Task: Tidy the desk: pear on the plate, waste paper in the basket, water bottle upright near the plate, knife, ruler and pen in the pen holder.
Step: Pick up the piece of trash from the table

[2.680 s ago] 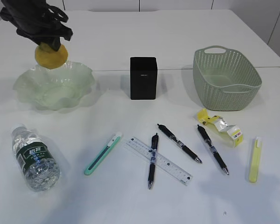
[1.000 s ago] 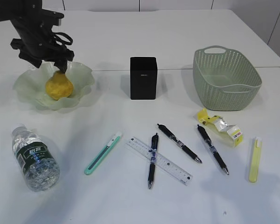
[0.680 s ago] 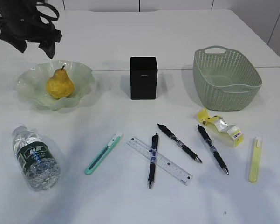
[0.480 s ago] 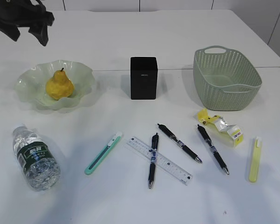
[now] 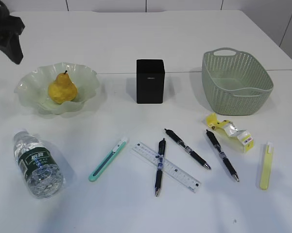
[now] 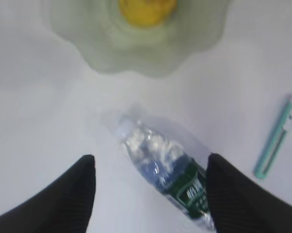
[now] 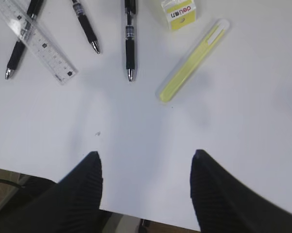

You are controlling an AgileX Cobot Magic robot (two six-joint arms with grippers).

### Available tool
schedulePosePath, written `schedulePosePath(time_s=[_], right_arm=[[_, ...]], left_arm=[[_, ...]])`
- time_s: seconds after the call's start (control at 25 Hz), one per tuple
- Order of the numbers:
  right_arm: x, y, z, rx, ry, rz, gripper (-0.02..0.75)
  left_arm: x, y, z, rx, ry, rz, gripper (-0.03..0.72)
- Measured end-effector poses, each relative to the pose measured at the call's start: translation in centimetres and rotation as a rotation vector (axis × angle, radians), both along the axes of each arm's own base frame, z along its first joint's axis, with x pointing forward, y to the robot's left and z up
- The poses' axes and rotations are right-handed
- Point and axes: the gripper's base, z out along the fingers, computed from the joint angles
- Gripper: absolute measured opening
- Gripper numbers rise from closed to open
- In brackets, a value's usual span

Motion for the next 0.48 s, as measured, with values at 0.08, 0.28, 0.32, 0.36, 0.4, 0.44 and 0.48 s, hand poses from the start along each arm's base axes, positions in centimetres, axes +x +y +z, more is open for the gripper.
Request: schedulePosePath(time_s=[0.08,0.28,0.32,0.36,0.4,0.44,0.48], right_arm=[[0.5,0.4,-0.5,-0.016,0.024,0.026,0.428],[3.1,0.9,-0.5,-0.051,0.046,0.063,0.428],[3.9,1.0,-0.6,-0.056,0.052,0.065,0.428],[4.8,1.0,-0.6,-0.058,0.057,0.065,0.428],[5.8,1.1,-0.6,-0.061,0.06,0.065,0.428],[6.7,1.1,-0.7,-0.065,0.065,0.07,0.428],[7.8,1.2,-0.8,-0.07,0.07,0.078,0.428]], left_arm=[[-1.8,0.0,-0.8,-0.019,0.06,-0.007,0.497],[-6.5,1.0,-3.4,0.018,0.187,-0.016,0.492],[-7.4,1.1,-3.5,0.018,0.19,-0.017,0.492],[-8.3,1.3,-3.9,0.025,0.197,-0.018,0.491],[-9.3,1.5,-4.0,0.026,0.188,-0.018,0.491],[-10.2,1.6,-3.8,0.015,0.171,-0.017,0.49],[-11.1,1.8,-3.9,0.014,0.164,-0.017,0.489]])
